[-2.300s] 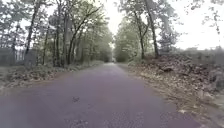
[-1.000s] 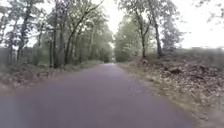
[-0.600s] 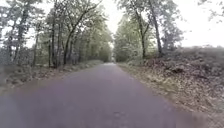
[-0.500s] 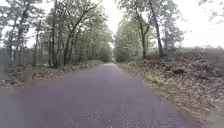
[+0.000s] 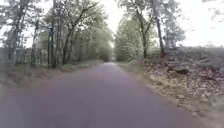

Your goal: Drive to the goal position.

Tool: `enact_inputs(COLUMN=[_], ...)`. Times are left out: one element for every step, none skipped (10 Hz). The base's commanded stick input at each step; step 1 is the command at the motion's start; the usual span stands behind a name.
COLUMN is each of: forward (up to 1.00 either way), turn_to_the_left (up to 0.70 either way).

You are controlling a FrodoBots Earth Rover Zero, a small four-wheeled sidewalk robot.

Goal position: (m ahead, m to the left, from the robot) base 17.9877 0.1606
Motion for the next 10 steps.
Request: enact_inputs(forward=[0.7, 0.7, 0.7, 0.7, 0.7, 0.7, 0.7, 0.7, 0.7, 0.7], turn_to_the_left=[0.0, 0.0, 0.0, 0.0, 0.0, 0.0, 0.0, 0.0, 0.0, 0.0])
